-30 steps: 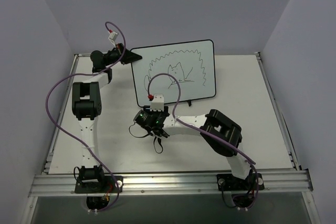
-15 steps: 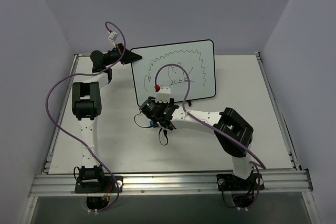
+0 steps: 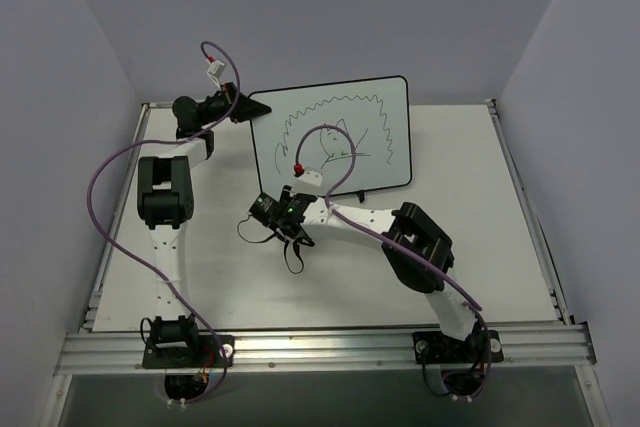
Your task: Erase the whiteboard
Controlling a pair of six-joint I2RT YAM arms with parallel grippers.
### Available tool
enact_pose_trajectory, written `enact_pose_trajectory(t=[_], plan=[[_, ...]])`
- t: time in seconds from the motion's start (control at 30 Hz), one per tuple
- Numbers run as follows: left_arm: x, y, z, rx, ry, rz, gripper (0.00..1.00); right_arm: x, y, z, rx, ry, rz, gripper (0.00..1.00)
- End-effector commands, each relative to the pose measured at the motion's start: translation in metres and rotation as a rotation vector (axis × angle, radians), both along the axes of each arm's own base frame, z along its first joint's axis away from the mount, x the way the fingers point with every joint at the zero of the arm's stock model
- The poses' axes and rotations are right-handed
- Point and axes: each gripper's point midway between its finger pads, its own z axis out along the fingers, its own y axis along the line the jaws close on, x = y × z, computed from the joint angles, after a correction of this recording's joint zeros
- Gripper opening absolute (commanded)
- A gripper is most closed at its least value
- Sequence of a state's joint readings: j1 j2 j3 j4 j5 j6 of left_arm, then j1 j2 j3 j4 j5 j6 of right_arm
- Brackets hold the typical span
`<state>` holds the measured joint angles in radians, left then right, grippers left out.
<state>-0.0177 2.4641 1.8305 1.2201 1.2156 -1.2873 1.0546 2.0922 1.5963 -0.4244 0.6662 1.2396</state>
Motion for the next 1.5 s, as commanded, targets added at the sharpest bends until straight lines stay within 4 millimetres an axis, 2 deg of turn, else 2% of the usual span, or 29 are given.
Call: enact_pose_trajectory(t=[0.0,0.17,0.37,0.57,0.73,0.87,1.03,1.2,1.47], plan=[[-0.007,-0.002,0.031,0.007,-0.310,0.017,0.02,-0.002,-0.015,0.004,-0.008,-0.008,-0.051,0.39],[-0.007,-0.001,0.031,0.011,-0.311,0.020,0.02,-0.011,-0.020,-0.012,-0.009,0.031,-0.045,0.39],[-0.007,-0.003,0.029,0.012,-0.306,0.020,0.02,-0.011,-0.023,-0.015,0.009,0.031,-0.053,0.40],[-0.005,-0.002,0.026,0.014,-0.297,0.017,0.02,-0.011,-0.017,-0.024,0.046,0.044,-0.039,0.40],[-0.006,-0.003,0.026,0.017,-0.299,0.012,0.02,-0.006,-0.013,-0.019,0.068,0.020,-0.039,0.40],[-0.007,-0.005,0.024,0.019,-0.297,0.005,0.02,-0.002,-0.010,-0.002,0.070,-0.022,-0.033,0.41],[-0.006,-0.005,0.023,0.019,-0.295,0.002,0.02,0.000,-0.012,0.005,0.054,-0.028,-0.034,0.47],[-0.007,-0.006,0.023,0.020,-0.293,-0.002,0.02,-0.001,-0.010,-0.013,0.055,0.013,-0.028,0.49],[-0.008,-0.007,0.024,0.021,-0.299,-0.006,0.02,0.007,-0.009,-0.028,0.056,0.026,-0.037,0.48]])
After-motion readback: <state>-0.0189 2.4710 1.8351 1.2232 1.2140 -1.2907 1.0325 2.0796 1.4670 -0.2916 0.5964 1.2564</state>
